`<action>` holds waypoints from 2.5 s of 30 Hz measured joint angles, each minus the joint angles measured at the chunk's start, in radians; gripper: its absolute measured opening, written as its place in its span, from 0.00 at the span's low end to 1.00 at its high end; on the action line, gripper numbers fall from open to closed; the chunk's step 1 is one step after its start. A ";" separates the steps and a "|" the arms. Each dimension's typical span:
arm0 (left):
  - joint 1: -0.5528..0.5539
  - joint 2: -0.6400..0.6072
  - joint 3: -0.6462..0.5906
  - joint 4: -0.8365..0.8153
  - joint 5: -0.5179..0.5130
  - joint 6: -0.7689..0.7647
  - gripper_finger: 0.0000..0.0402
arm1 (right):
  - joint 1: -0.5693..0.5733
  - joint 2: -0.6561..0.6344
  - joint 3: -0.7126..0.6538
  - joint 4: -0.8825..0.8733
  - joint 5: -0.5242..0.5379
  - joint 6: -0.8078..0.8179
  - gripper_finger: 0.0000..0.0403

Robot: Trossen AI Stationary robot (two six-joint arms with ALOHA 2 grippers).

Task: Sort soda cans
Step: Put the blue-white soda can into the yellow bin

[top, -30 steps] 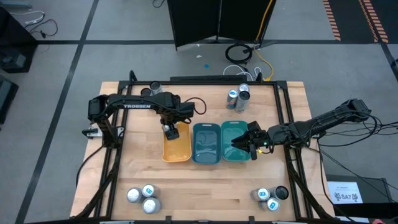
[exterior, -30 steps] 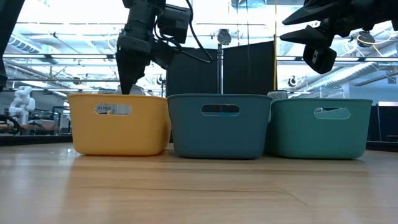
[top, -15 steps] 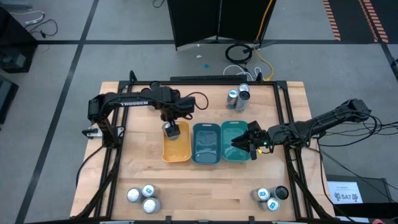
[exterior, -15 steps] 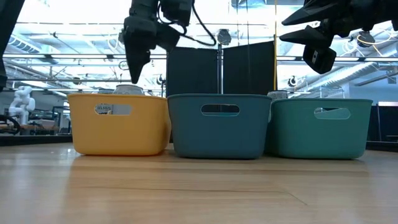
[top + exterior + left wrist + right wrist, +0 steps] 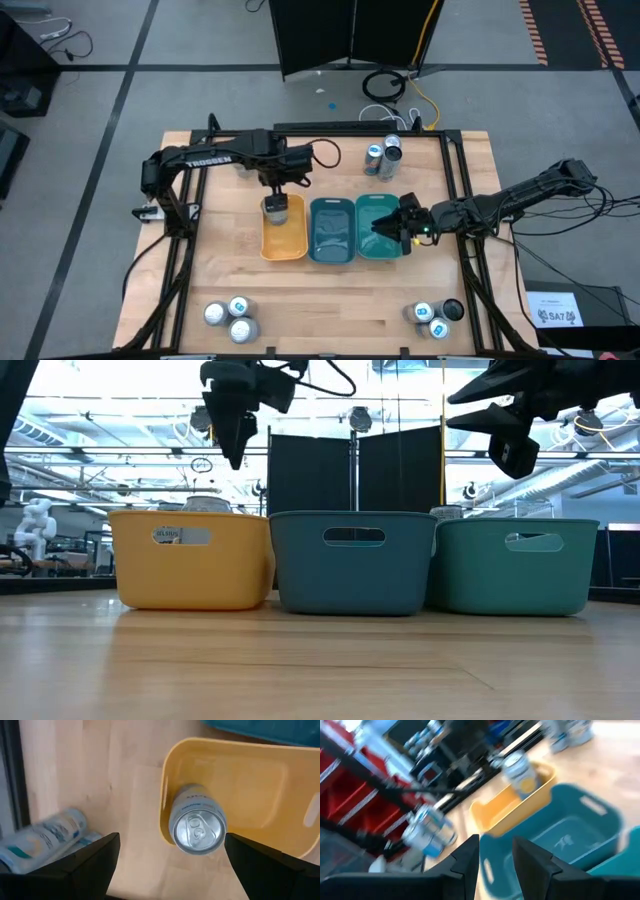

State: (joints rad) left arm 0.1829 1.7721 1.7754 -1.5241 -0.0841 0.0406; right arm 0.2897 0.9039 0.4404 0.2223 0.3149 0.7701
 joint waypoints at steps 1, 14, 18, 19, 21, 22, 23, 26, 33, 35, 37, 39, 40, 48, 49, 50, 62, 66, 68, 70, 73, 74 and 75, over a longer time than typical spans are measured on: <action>0.000 0.000 0.003 -0.002 0.000 0.033 0.92 | 0.000 0.000 0.000 0.002 0.029 0.010 0.27; 0.013 -0.012 0.000 0.006 0.083 0.366 0.92 | -0.030 0.000 0.000 0.033 0.214 -0.061 0.27; 0.084 -0.104 -0.058 0.161 0.344 0.469 0.92 | -0.051 0.000 0.000 0.097 0.213 -0.066 0.27; 0.107 -0.136 -0.083 0.214 0.406 0.486 0.92 | -0.055 0.000 0.000 0.112 0.213 -0.080 0.27; 0.146 -0.200 -0.129 0.295 0.451 0.492 0.92 | -0.060 0.000 0.000 0.128 0.213 -0.101 0.27; 0.166 -0.235 -0.153 0.324 0.450 0.492 0.92 | -0.062 0.000 0.000 0.138 0.213 -0.108 0.27; 0.185 -0.270 -0.176 0.340 0.447 0.492 0.92 | -0.062 0.000 0.000 0.148 0.213 -0.113 0.27; 0.247 -0.375 -0.247 0.397 0.446 0.491 0.92 | -0.066 0.000 0.009 0.149 0.213 -0.135 0.27; 0.337 -0.645 -0.478 0.593 0.477 0.403 0.92 | -0.100 0.026 0.085 0.126 0.216 -0.264 0.27; 0.345 -0.713 -0.542 0.636 0.477 0.362 0.92 | -0.118 0.038 0.116 0.083 0.216 -0.282 0.27; 0.346 -0.775 -0.601 0.674 0.479 0.327 0.92 | -0.140 0.051 0.163 -0.018 0.212 -0.279 0.27; 0.346 -0.831 -0.654 0.712 0.479 0.299 0.92 | -0.163 0.068 0.230 -0.164 0.208 -0.261 0.27; 0.346 -0.857 -0.680 0.724 0.479 0.281 0.92 | -0.176 0.079 0.270 -0.250 0.207 -0.253 0.27; 0.346 -0.991 -0.826 0.820 0.479 0.231 0.92 | -0.331 0.231 0.663 -0.854 0.134 -0.074 0.27; 0.346 -0.997 -0.839 0.827 0.479 0.222 0.92 | -0.357 0.255 0.707 -0.904 0.099 -0.057 0.27; 0.346 -1.002 -0.851 0.836 0.479 0.204 0.92 | -0.383 0.280 0.748 -0.943 0.069 -0.052 0.27; 0.346 -1.002 -0.883 0.862 0.478 0.200 0.92 | -0.540 0.541 0.993 -1.039 -0.135 -0.134 0.27; 0.346 -1.002 -0.883 0.862 0.478 0.199 0.92 | -0.539 0.566 0.993 -1.070 -0.137 -0.133 0.27; 0.346 -1.002 -0.883 0.862 0.478 0.199 0.92 | -0.539 0.569 0.993 -1.093 -0.137 -0.118 0.27; 0.345 -1.002 -0.883 0.861 0.478 0.198 0.92 | -0.539 0.569 0.993 -1.114 -0.136 -0.104 0.27; 0.344 -1.002 -0.883 0.861 0.478 0.156 0.92 | -0.534 0.564 0.993 -1.153 -0.136 -0.094 0.27; 0.344 -1.002 -0.883 0.861 0.478 0.124 0.92 | -0.529 0.564 0.993 -1.172 -0.135 -0.081 0.27; 0.344 -1.002 -0.883 0.861 0.478 0.091 0.92 | -0.523 0.563 0.993 -1.190 -0.135 -0.069 0.27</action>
State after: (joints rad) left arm 0.5270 0.7700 0.8921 -0.6627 0.3935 0.1318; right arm -0.2336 1.4665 1.4334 -0.9680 0.1801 0.7015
